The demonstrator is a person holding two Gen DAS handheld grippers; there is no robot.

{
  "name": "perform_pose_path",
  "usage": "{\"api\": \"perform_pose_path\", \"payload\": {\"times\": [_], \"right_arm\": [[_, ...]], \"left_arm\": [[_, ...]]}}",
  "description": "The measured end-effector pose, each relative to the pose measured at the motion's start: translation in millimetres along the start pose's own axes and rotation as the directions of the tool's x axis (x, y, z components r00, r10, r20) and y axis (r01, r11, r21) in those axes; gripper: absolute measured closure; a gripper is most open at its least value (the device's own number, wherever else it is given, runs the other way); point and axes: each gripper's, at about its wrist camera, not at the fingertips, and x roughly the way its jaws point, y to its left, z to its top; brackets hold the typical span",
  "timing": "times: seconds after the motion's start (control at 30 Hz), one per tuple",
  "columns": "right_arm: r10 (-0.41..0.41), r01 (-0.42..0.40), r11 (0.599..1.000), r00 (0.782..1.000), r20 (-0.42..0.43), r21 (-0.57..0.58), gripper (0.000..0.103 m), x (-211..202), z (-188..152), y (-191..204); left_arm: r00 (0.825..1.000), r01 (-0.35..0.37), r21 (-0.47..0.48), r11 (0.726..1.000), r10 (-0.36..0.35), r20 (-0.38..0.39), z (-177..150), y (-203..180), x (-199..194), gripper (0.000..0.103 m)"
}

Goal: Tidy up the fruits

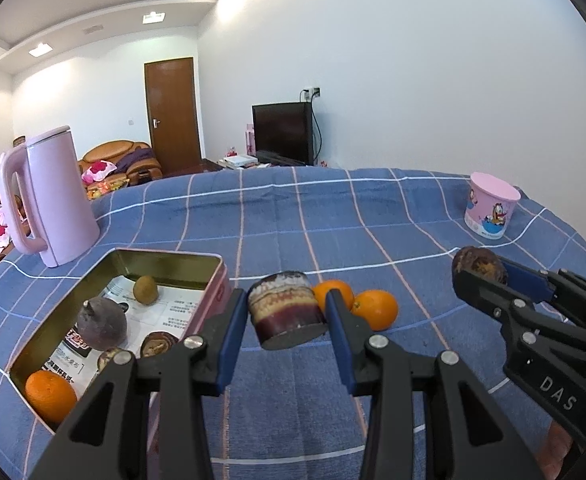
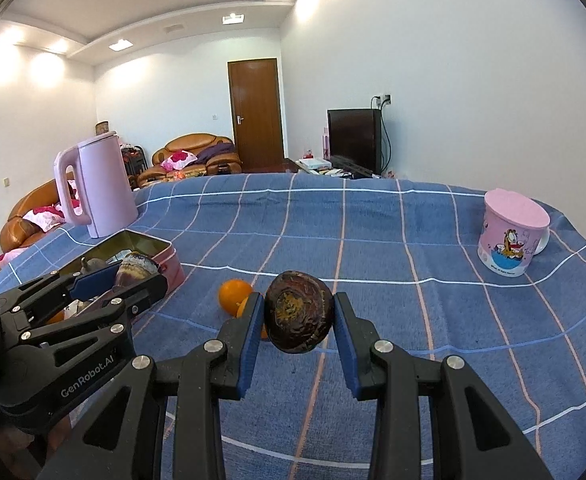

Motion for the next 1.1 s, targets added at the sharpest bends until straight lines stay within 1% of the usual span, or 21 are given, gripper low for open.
{"api": "perform_pose_path", "payload": {"times": [0.63, 0.93, 1.1], "right_arm": [[-0.004, 0.005, 1.0, 0.996, 0.091, -0.017, 0.066, -17, -1, 3], [-0.011, 0.017, 0.999, 0.989, 0.147, -0.039, 0.066, -26, -3, 8], [-0.017, 0.025, 0.999, 0.987, 0.16, -0.048, 0.066, -29, -3, 12]], "left_arm": [[0.996, -0.027, 0.001, 1.0, 0.026, 0.08, -1, 0, -15, 0.061], [0.99, -0.047, -0.01, 0.999, 0.048, 0.133, -2, 2, -24, 0.061], [0.989, -0.048, -0.021, 0.999, 0.051, 0.137, -3, 7, -27, 0.061]]}}
